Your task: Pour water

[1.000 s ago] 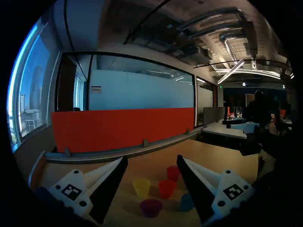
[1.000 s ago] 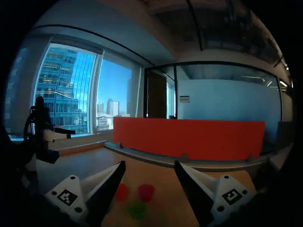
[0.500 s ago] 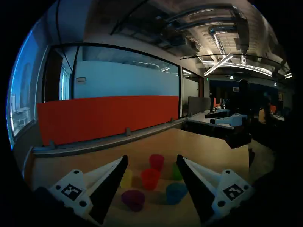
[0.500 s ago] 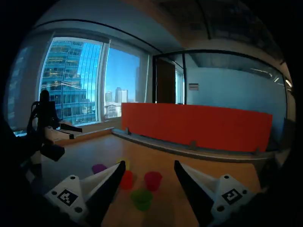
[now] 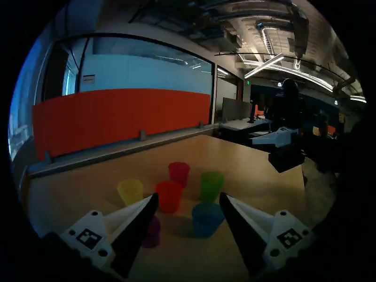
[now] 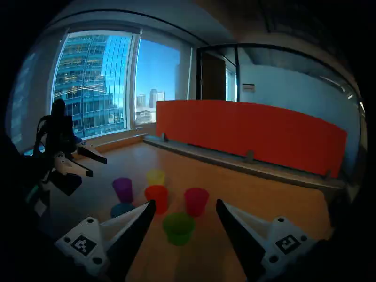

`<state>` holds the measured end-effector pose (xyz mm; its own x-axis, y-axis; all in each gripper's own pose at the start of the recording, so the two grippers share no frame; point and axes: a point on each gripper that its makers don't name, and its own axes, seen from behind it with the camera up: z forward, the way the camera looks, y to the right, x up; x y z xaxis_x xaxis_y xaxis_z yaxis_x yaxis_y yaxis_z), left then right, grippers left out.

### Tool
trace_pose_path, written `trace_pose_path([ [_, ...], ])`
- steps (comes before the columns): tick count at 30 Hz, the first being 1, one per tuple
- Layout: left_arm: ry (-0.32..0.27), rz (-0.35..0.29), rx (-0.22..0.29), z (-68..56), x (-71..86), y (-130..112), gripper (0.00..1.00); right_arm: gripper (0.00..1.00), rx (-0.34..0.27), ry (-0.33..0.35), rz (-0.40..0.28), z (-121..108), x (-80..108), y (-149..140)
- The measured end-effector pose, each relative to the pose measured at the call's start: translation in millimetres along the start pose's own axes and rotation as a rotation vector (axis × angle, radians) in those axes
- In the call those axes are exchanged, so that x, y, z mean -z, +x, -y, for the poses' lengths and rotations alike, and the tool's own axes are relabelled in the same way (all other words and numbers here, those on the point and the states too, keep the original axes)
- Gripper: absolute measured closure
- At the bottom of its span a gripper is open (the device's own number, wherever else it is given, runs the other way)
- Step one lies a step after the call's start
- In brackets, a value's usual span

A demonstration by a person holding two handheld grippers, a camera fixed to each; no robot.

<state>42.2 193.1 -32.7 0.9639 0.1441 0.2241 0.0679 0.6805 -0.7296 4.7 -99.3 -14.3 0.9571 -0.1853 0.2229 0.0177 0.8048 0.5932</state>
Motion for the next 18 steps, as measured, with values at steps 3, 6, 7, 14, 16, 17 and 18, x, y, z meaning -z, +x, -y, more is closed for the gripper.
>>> trace_pose_path([
  [3, -0.021, 0.021, 0.0, -5.5, -7.3, -13.2, 0.04, 0.01, -0.003, 0.005, 0.022, 0.4, -7.0, -12.9],
  [6, -0.039, 0.042, -0.005, -10.9, -13.9, -25.3, 0.04, 0.01, -0.005, 0.011, 0.043, 1.1, -13.8, -24.7],
  [7, -0.045, 0.051, -0.007, -12.7, -16.1, -29.9, 0.04, 0.01, -0.005, 0.013, 0.05, 1.4, -16.2, -28.7],
  [14, -0.068, 0.095, -0.028, -20.2, -28.3, -52.8, 0.04, 0.01, 0.002, 0.021, 0.082, 5.2, -28.2, -47.4],
  [16, -0.072, 0.106, -0.032, -22.1, -31.4, -58.0, 0.04, 0.01, 0.004, 0.023, 0.092, 6.4, -31.3, -52.1],
  [17, -0.073, 0.111, -0.034, -23.0, -32.8, -60.4, 0.04, 0.01, 0.004, 0.024, 0.096, 7.0, -32.8, -54.3],
  [18, -0.076, 0.118, -0.036, -24.3, -34.5, -63.4, 0.04, 0.01, 0.005, 0.025, 0.1, 7.6, -34.1, -56.3],
])
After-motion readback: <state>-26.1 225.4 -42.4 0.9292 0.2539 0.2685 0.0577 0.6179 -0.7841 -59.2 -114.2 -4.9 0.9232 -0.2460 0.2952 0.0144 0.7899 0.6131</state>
